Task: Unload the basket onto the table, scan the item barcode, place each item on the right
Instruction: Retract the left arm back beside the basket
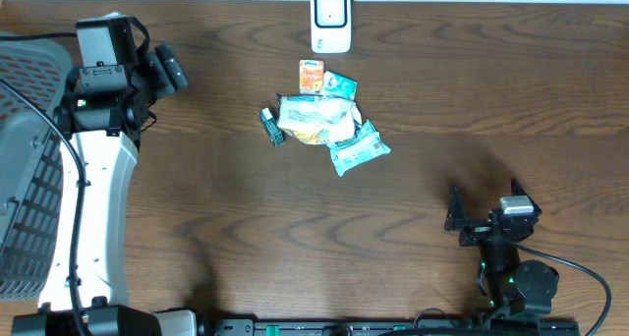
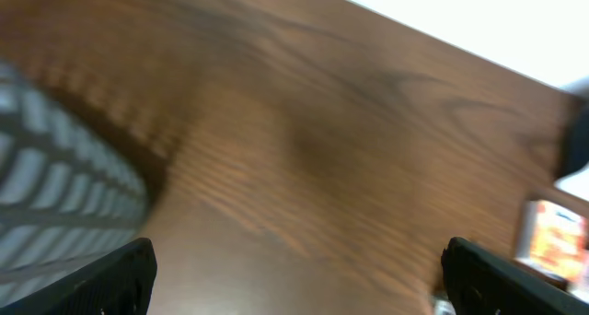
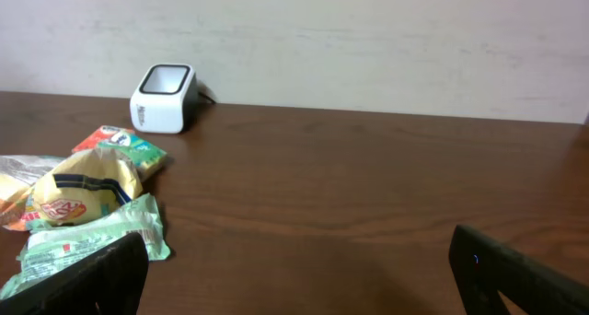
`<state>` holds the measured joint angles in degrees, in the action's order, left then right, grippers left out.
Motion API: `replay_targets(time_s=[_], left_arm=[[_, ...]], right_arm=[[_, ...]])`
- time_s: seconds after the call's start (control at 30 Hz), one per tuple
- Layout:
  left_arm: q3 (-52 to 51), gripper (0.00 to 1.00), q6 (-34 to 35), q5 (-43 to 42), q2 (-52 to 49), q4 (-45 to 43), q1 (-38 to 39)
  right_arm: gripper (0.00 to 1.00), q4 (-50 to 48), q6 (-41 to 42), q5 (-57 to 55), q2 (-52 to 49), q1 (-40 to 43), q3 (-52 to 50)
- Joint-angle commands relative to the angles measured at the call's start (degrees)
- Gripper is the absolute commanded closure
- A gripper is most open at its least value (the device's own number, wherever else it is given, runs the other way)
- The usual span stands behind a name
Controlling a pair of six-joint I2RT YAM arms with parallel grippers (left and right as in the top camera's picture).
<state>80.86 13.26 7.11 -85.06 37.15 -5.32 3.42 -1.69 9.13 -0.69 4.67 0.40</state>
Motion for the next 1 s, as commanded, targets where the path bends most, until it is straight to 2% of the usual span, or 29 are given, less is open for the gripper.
replay_targets(time_s=[0.0, 0.63, 0.73, 0.97], left_arm=[[0.48, 0.02, -0.76, 7.13, -0.39, 0.42, -0.24], [0.48, 0.02, -0.76, 7.10, -0.39, 0.42, -0.24], [0.48, 0.02, -0.76, 7.10, -0.39, 0.39, -0.24], [0.48, 0.02, -0.76, 7.10, -0.39, 0.39, -0.24]], right_arm=[[0.01, 0.24, 0.79, -0.20, 0.37, 0.28, -0.04], [0.01, 0.24, 0.81, -0.20, 0.37, 0.28, -0.04], [0.01, 0.31, -1.84, -3.34, 0.37, 0.28, -0.04], [0.01, 0.48, -1.81, -3.82, 0.37, 0.28, -0.04]])
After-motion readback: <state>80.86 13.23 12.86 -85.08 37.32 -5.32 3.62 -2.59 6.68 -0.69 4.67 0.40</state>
